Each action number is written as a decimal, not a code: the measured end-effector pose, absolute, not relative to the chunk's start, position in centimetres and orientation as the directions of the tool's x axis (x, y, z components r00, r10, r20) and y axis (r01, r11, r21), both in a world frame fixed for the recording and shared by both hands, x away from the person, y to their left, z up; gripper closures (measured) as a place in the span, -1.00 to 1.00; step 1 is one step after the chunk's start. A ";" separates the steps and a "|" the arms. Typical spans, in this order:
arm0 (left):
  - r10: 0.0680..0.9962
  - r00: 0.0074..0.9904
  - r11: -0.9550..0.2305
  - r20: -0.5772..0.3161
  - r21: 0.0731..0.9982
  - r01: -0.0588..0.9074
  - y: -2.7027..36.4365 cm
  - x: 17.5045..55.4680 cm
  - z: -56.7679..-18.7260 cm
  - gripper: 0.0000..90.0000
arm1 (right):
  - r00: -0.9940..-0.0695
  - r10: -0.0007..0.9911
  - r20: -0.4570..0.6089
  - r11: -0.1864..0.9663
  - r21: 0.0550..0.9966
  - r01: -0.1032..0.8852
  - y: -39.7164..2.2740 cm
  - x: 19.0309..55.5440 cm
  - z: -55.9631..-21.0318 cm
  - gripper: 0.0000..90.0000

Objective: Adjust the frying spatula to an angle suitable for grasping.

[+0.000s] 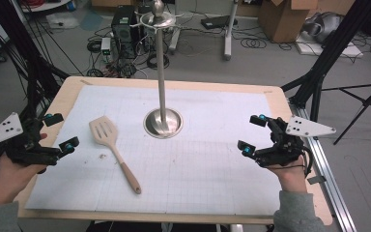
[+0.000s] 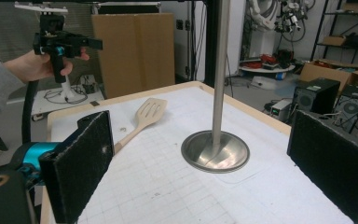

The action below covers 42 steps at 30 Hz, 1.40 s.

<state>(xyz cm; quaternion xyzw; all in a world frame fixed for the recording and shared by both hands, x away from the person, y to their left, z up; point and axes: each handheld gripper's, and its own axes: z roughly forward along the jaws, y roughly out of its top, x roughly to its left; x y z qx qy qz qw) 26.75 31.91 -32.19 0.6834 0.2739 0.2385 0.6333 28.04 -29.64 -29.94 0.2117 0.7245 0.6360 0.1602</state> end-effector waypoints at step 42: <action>0.585 0.811 -0.184 -0.016 0.971 0.152 27.8 28.4 -36.5 0.99 | -0.865 0.499 0.060 0.125 0.982 0.141 -29.6 27.8 -30.7 -0.86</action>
